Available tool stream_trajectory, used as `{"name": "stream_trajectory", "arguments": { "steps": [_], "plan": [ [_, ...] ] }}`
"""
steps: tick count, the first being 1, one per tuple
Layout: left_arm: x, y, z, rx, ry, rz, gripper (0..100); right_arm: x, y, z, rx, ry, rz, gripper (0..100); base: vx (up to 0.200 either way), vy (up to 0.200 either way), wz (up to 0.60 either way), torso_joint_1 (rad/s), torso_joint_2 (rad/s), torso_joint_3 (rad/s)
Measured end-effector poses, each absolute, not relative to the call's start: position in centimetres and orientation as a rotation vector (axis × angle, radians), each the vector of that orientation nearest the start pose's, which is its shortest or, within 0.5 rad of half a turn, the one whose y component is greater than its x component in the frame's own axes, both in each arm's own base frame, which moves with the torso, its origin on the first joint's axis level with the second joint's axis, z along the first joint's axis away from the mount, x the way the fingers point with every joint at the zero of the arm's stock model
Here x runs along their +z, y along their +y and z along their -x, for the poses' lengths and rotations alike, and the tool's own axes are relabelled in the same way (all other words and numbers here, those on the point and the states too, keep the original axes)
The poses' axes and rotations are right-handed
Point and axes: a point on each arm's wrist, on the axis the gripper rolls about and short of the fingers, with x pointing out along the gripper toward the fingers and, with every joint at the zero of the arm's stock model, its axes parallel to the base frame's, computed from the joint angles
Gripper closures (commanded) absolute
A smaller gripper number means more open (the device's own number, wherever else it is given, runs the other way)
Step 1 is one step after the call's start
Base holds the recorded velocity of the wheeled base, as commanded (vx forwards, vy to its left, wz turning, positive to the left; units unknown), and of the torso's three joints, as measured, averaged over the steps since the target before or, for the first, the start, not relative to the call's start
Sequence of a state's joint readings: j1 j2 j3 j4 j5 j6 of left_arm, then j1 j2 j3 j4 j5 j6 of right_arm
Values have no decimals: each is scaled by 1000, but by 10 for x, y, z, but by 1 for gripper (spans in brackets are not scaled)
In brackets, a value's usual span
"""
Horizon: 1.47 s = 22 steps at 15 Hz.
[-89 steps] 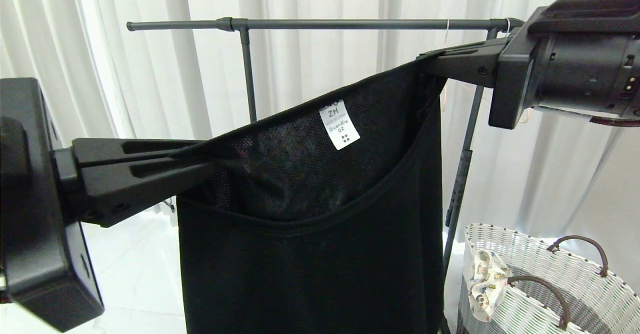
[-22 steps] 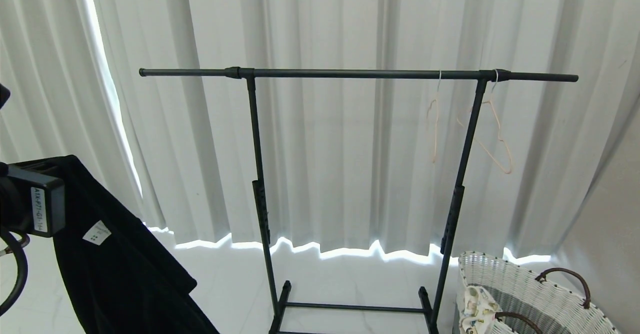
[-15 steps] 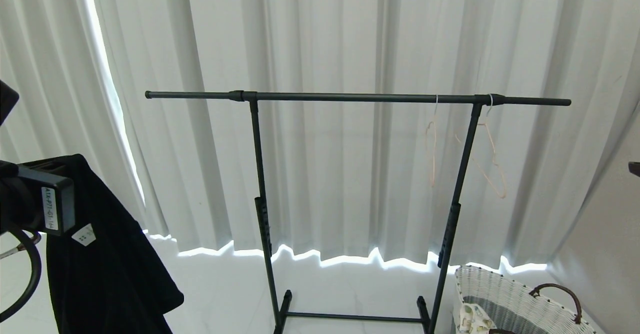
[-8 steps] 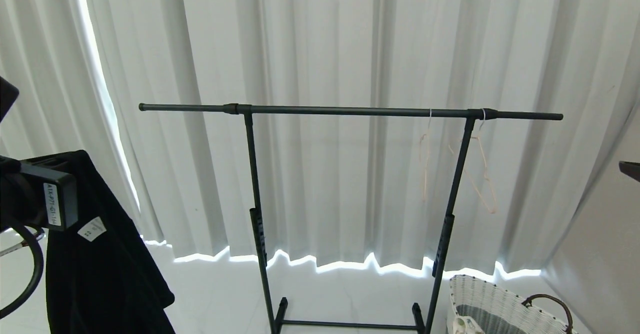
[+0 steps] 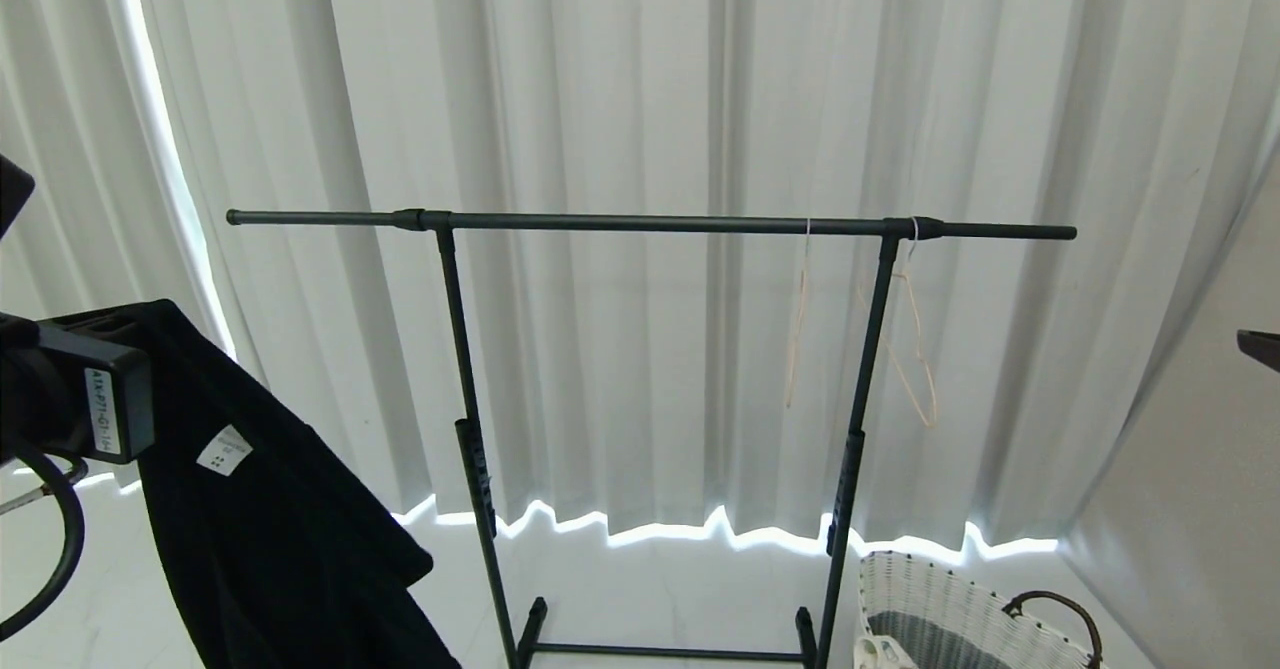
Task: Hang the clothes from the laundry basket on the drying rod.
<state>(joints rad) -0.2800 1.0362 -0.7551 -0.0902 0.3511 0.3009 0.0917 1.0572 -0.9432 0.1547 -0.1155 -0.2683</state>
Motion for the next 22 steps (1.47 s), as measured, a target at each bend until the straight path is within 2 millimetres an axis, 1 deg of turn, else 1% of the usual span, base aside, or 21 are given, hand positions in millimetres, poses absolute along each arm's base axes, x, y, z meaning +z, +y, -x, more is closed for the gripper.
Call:
{"name": "stream_trajectory", "arguments": {
  "steps": [2, 7, 15, 20, 21, 22],
  "plan": [
    [263, -30, -131, 42, 187, -359, 100, 289, 10, -133, 24, 268, 294, 0, 0, 0, 0, 0, 0, 0],
    [262, -31, -127, 20, 181, -360, 100, 288, 10, -134, 26, 263, 295, 0, 200, 0, 0, -1, 0, 3],
    [262, -31, -127, 20, 179, -360, 100, 286, 10, -138, 28, 278, 293, 0, 200, 0, 0, 4, 2, 2],
    [263, -31, -127, 19, 178, -372, 100, 277, 12, -150, 42, 328, 235, 0, 200, 0, 0, 0, 2, 4],
    [263, -31, -126, 16, 175, -394, 100, 274, 13, -155, 51, 348, 202, 0, 200, 0, 0, -7, 2, 2],
    [264, -31, -126, 16, 173, -402, 100, 270, 14, -162, 69, 373, 168, 0, 0, 0, 0, 0, 0, 0]
  ]
}}
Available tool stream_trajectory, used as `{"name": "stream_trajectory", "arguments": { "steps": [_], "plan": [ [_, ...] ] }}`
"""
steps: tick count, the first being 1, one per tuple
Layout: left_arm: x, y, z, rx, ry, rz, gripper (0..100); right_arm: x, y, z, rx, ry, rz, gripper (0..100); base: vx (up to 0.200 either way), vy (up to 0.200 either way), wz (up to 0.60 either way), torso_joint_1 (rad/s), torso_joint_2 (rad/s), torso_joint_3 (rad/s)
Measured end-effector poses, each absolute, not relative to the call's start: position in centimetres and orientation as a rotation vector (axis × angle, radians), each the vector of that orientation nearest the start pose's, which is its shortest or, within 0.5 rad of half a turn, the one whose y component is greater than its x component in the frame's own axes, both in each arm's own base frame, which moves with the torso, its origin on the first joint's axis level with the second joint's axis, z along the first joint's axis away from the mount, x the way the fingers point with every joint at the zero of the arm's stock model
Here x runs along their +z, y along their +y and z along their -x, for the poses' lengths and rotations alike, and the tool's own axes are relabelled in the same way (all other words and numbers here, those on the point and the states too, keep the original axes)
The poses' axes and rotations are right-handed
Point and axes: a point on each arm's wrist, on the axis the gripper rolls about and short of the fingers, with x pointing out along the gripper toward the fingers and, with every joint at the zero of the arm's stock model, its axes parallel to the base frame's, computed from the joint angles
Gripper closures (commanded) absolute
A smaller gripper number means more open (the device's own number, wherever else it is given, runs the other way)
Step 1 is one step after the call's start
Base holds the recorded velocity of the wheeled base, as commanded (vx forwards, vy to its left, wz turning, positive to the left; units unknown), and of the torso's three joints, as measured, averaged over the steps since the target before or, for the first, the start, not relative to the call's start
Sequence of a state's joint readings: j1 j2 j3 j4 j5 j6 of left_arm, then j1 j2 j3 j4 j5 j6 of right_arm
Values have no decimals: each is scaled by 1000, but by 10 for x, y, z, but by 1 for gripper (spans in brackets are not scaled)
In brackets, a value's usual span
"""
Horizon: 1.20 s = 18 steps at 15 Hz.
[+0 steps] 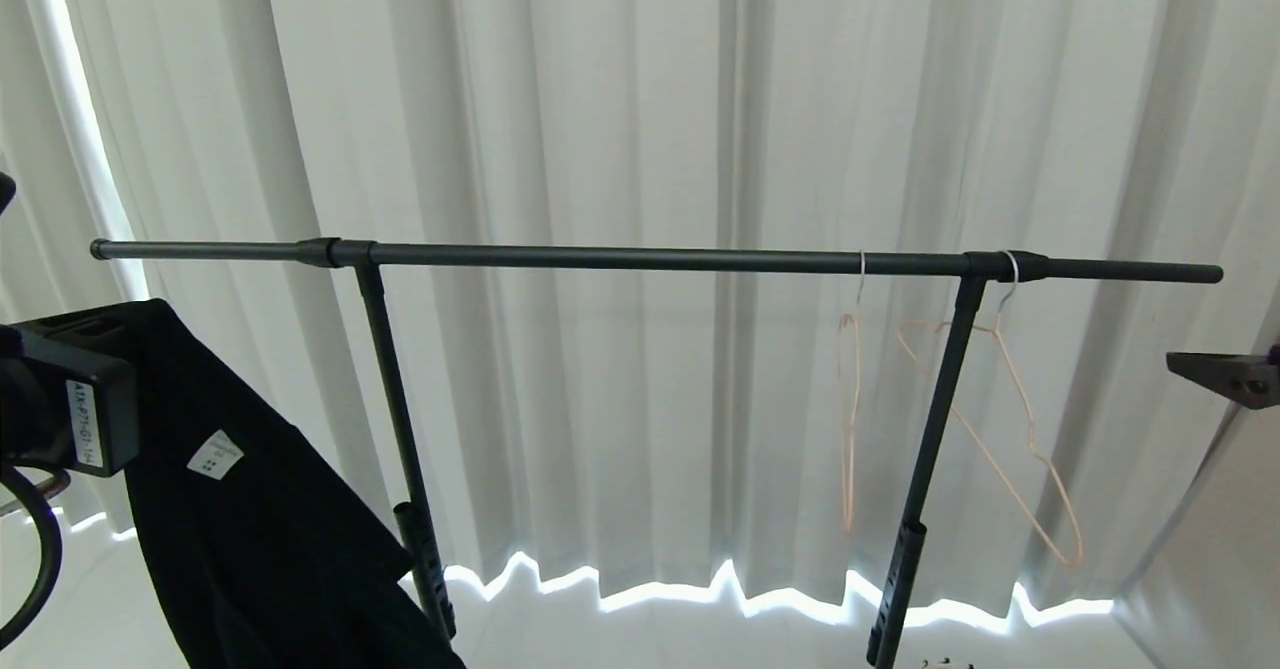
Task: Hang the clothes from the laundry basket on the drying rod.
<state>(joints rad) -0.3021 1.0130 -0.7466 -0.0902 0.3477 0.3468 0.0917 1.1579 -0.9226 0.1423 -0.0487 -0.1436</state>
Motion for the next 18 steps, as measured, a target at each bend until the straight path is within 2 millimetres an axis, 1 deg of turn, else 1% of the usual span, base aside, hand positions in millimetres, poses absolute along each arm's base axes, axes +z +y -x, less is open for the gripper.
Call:
{"name": "stream_trajectory", "arguments": {
  "steps": [3, 6, 8, 9, 11, 13, 14, 16, 18],
  "plan": [
    [260, -31, -125, 15, 183, -407, 100, 255, 17, -182, 123, 451, 85, 0, 0, 0, 0, 0, 0, 0],
    [260, -31, -124, 14, 181, -407, 100, 231, 20, -215, 126, 498, 41, 0, 0, 0, 0, 0, 0, 0],
    [260, -31, -124, 14, 183, -408, 100, 199, 22, -241, 122, 521, 34, 0, 0, 0, 0, 0, 0, 0],
    [260, -31, -124, 14, 183, -408, 100, 188, 22, -247, 119, 534, 34, 0, 0, 0, 0, 0, 0, 0],
    [259, -31, -125, 14, 185, -409, 100, 160, 21, -267, 107, 578, 33, 0, 0, 0, 0, 0, 0, 0],
    [259, -31, -125, 10, 187, -411, 100, 141, 16, -281, 85, 605, 25, 0, 0, 0, 0, 0, 0, 0],
    [259, -32, -125, 5, 188, -412, 100, 133, 13, -285, 78, 631, 21, 0, 0, 0, 0, 0, 0, 0],
    [258, -34, -124, -13, 185, -427, 100, 124, 11, -291, 71, 650, 18, 0, 0, 0, 0, 0, 0, 0],
    [259, -35, -124, -23, 181, -452, 100, 119, 9, -297, 65, 640, 12, 0, 0, 0, 0, 0, 0, 0]
  ]
}}
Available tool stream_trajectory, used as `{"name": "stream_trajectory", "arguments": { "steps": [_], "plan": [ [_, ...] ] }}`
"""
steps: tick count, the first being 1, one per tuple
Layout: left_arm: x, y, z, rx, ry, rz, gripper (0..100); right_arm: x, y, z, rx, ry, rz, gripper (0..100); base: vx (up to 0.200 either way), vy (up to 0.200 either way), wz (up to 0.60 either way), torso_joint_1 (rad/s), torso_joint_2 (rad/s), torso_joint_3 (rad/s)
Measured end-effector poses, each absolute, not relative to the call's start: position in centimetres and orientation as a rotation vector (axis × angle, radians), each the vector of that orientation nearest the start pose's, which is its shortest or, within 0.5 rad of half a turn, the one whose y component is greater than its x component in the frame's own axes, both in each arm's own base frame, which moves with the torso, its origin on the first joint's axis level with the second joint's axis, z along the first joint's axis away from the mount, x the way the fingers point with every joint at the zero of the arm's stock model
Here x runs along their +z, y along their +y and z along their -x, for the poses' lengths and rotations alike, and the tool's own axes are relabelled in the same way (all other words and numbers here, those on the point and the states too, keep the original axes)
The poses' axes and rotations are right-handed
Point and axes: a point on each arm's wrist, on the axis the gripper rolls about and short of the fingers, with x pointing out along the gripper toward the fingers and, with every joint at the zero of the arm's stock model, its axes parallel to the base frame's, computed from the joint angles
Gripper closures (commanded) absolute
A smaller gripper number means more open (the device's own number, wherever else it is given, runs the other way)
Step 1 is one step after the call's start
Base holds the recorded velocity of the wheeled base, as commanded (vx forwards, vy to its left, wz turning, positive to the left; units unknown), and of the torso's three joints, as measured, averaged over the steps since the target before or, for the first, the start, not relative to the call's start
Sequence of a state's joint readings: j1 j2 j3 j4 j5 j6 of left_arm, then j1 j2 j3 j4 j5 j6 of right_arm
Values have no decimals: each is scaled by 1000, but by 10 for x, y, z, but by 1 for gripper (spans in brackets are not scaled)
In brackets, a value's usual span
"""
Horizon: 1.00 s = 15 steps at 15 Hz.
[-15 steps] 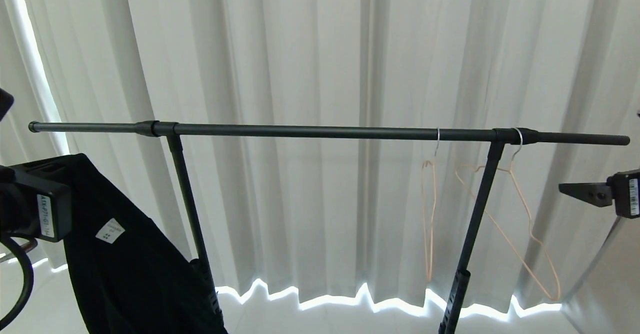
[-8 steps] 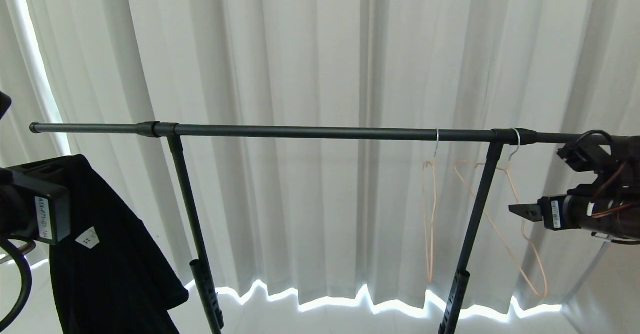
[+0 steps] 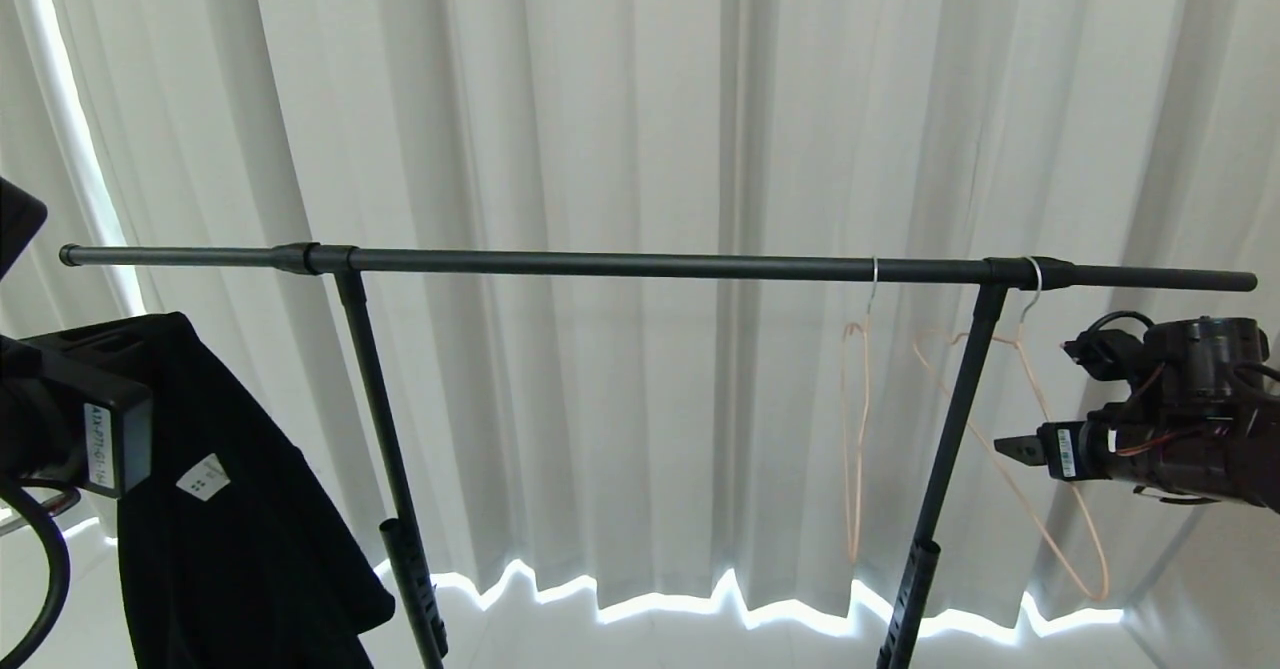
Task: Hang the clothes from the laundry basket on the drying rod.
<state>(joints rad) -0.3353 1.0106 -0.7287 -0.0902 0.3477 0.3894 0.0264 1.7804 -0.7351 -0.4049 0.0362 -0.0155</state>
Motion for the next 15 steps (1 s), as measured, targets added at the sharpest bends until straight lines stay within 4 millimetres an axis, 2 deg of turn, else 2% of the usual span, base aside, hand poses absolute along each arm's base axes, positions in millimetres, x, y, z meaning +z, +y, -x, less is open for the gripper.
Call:
{"name": "stream_trajectory", "arguments": {
  "steps": [1, 8, 15],
  "plan": [
    [259, -35, -124, -25, 180, -454, 100, 117, 8, -299, 65, 645, 11, 100, 0, 0, 0, 0, 0, 0],
    [258, -36, -126, -30, 187, -457, 100, 115, 9, -300, 65, 652, 12, 100, 0, 0, 0, 0, 0, 0],
    [258, -36, -126, -29, 188, -456, 100, 129, 10, -293, 63, 603, -6, 100, 0, 0, 0, 0, 0, 0]
  ]
}}
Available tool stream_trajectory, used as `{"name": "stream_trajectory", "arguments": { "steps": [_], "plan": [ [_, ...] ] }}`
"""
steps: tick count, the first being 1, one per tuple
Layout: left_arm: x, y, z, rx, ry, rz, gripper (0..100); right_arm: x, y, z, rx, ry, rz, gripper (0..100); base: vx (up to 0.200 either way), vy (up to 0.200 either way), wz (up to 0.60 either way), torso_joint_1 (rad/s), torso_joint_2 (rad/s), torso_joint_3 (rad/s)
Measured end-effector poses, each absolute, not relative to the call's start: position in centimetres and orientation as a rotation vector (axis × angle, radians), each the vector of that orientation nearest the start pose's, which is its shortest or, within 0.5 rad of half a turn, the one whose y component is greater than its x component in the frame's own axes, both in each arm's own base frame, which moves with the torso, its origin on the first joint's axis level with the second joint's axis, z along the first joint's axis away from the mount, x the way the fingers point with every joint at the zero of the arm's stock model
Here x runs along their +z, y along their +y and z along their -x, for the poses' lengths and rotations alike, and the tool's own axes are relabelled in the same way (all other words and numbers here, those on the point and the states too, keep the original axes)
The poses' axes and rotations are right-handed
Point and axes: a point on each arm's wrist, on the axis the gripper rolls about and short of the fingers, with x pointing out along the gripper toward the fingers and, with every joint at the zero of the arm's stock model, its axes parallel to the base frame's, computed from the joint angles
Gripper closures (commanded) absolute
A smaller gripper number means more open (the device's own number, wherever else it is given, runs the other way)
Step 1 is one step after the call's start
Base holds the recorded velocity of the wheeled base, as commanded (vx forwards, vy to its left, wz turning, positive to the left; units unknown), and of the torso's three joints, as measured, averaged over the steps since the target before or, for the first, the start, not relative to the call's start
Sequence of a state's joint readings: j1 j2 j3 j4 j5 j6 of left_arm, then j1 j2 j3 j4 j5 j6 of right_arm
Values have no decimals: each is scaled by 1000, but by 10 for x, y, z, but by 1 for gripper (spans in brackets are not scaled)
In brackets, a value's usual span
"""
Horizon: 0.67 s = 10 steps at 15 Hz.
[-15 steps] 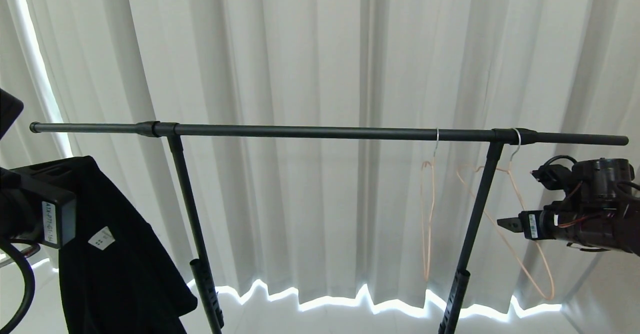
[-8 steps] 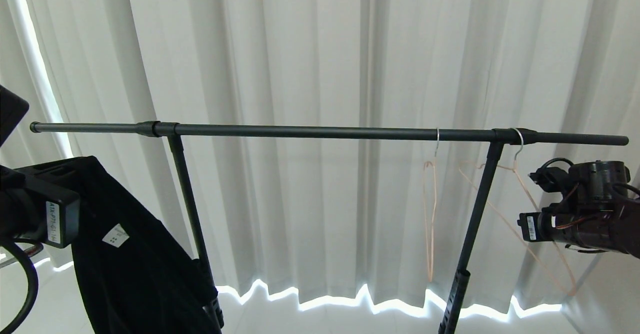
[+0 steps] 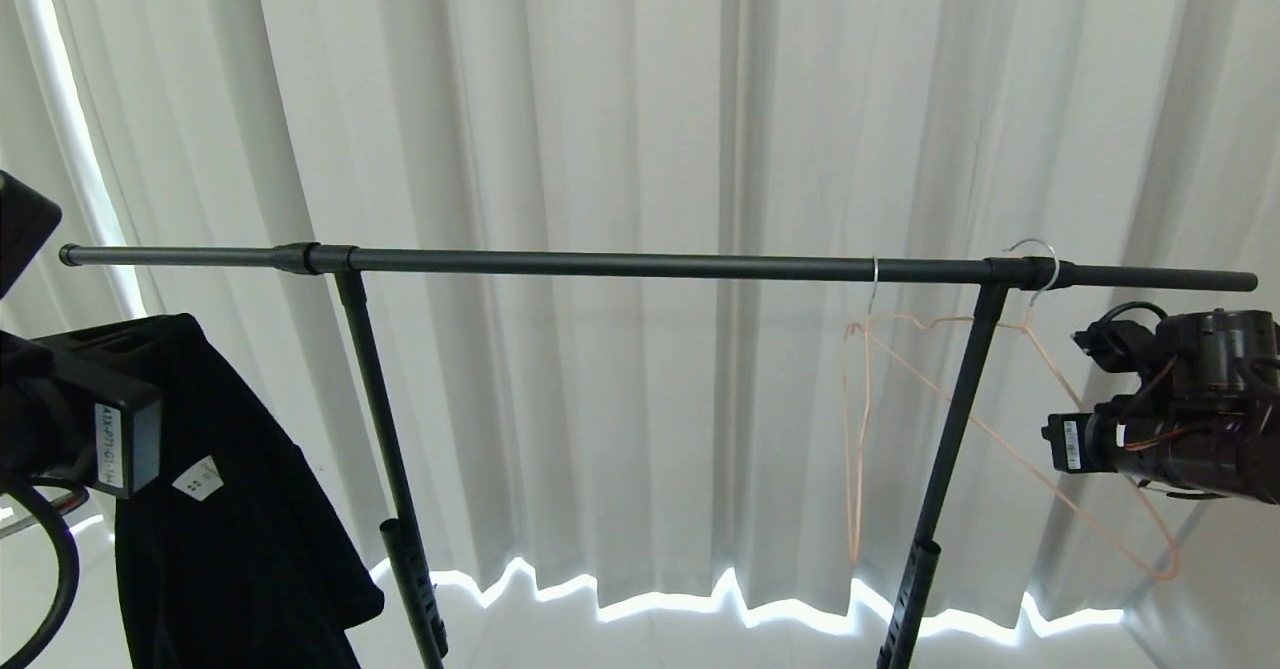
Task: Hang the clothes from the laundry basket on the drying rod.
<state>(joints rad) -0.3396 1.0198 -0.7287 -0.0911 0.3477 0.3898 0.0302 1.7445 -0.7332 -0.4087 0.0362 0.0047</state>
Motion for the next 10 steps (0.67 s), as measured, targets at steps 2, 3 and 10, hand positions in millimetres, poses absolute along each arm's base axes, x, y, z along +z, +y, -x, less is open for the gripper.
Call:
{"name": "stream_trajectory", "arguments": {
  "steps": [2, 3, 10],
  "plan": [
    [258, -36, -126, -28, 187, -456, 100, 138, 11, -289, 64, 574, -17, 100, 0, 0, 0, 0, 0, 0],
    [258, -36, -126, -28, 187, -455, 100, 142, 11, -286, 62, 562, -23, 100, 0, 0, 0, 0, 0, 0],
    [254, -36, -127, -28, 202, -457, 100, 148, 8, -244, -43, 544, 7, 100, 0, 0, 0, 0, 0, 0]
  ]
}}
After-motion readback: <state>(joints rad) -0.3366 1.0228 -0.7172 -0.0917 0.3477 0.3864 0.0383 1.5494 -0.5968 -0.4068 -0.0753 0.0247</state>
